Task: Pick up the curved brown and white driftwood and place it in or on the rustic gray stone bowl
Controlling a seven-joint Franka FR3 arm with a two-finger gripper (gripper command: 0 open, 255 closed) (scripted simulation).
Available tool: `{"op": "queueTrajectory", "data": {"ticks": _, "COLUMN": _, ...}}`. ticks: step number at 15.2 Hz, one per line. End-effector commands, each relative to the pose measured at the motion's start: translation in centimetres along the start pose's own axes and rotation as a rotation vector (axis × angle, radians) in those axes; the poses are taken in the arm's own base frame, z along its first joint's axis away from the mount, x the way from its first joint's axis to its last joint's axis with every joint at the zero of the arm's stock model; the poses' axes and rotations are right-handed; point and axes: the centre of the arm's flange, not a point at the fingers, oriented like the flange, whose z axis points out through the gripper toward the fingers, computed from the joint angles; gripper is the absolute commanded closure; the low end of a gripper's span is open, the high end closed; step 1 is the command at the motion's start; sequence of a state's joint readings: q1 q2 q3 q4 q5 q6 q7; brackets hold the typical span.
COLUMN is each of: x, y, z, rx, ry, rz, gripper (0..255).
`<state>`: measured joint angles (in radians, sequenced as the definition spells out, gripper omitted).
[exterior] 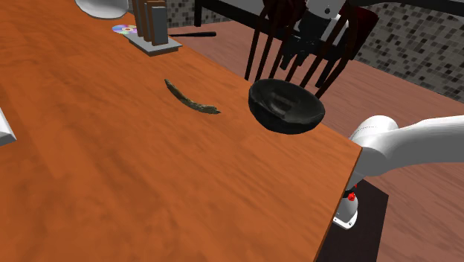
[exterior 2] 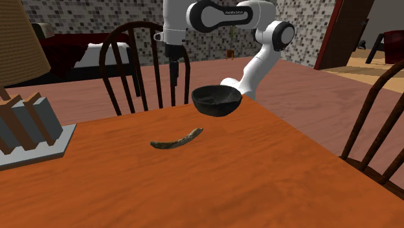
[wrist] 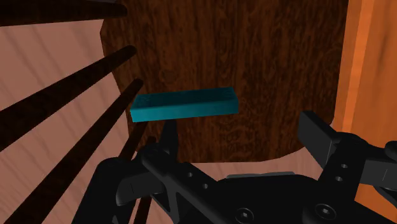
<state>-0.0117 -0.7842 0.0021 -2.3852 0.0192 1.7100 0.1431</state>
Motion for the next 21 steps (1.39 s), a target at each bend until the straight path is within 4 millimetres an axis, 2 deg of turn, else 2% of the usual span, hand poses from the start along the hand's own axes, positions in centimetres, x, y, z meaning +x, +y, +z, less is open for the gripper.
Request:
{"op": "queueTrajectory", "data": {"ticks": 1, "x": 0.0, "y": 0.0, "z": 0.0, "rx": 0.000, "ry": 0.000, "rz": 0.000, "gripper": 0}}
{"op": "queueTrajectory", "data": {"ticks": 11, "x": 3.2, "y": -12.9, "z": 0.4, "rx": 0.010, "ry": -0.053, "rz": -0.136, "gripper": 0}}
{"op": "queueTrajectory", "data": {"ticks": 21, "x": 4.6, "y": -26.0, "z": 0.7, "rx": 0.021, "ry": -0.106, "rz": -0.273, "gripper": 0}}
